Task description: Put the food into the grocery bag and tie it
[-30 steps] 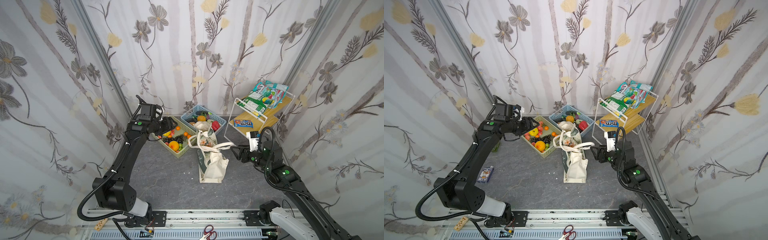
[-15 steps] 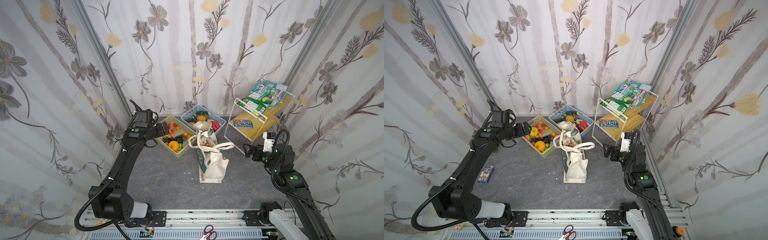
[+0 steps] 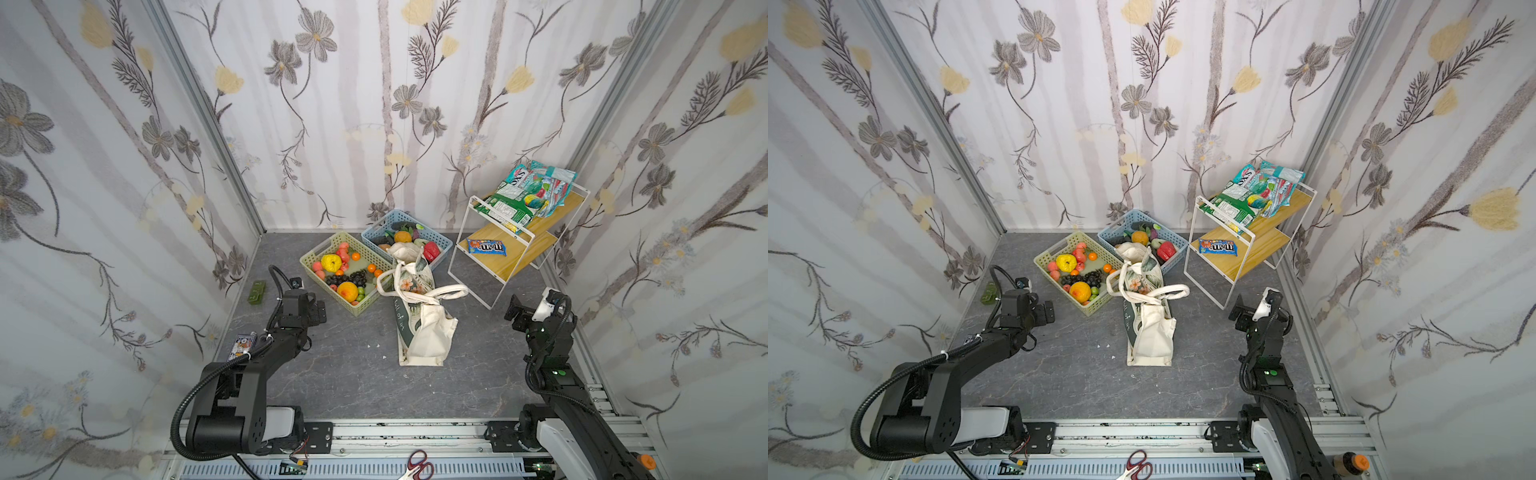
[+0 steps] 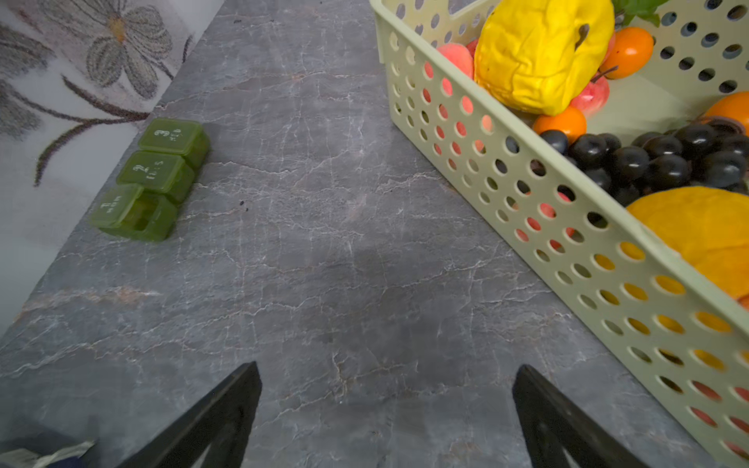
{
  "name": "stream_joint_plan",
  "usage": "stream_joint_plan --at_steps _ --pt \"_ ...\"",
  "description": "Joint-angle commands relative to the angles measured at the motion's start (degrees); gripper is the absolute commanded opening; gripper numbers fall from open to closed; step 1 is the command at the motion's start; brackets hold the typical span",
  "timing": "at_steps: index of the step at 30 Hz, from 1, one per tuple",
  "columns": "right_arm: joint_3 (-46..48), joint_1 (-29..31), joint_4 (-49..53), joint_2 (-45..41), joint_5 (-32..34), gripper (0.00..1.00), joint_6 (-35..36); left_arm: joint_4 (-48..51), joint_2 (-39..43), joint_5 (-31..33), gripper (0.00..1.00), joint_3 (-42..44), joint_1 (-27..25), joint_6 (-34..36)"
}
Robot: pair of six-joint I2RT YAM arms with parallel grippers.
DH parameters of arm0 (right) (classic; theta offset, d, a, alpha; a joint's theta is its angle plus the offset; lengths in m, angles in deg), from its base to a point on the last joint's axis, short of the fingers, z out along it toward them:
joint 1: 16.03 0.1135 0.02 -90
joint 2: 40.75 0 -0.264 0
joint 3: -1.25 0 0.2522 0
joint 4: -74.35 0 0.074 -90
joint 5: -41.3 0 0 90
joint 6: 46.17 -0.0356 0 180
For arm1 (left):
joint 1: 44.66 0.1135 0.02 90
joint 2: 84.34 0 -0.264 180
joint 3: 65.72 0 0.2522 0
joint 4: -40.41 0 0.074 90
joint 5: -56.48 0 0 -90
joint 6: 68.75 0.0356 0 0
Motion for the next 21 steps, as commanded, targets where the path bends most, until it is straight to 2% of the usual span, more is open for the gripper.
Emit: stream_joint_plan --at_steps 1,5,8,9,12,15,17,19,21 --pt "2.65 -0.57 -16.25 3.46 0.92 1.0 2.17 -19.21 -3.15 -0.96 1.0 1.42 0.61 0.77" --pt "6.65 -0.7 -35.14 13.88 -0.53 1.0 1.59 -26.75 -8.24 -4.29 1.0 2.47 1.33 1.65" --pt "4.74 -0.69 -41.57 19.94 -2.62 1.0 3.55 -35.26 -11.83 -4.92 1.0 5.21 1.99 1.19" --pt "4.29 -0.75 -45.63 22.55 -3.15 1.0 5.25 -34.35 -11.54 -5.07 1.0 5.06 2.06 1.18" --pt "2.49 -0.93 -47.83 28.65 -3.62 1.0 5.63 -34.83 -11.68 -6.09 1.0 5.23 2.04 1.65" --pt "4.14 -0.89 -58.1 34.54 -6.81 1.0 6.79 -34.73 -11.86 -5.87 1.0 5.09 2.12 1.39" --pt "2.66 -0.93 -50.8 32.09 -6.66 1.0 6.88 -33.94 -11.83 -5.93 1.0 4.68 2.21 1.28" --pt "2.78 -0.93 -54.83 34.2 -6.69 1.0 6.98 -34.0 -11.86 -6.03 1.0 4.67 2.3 1.21" --pt "2.19 -0.84 -52.3 33.54 -6.64 1.0 7.28 -34.11 -11.93 -6.11 1.0 4.65 2.3 1.25"
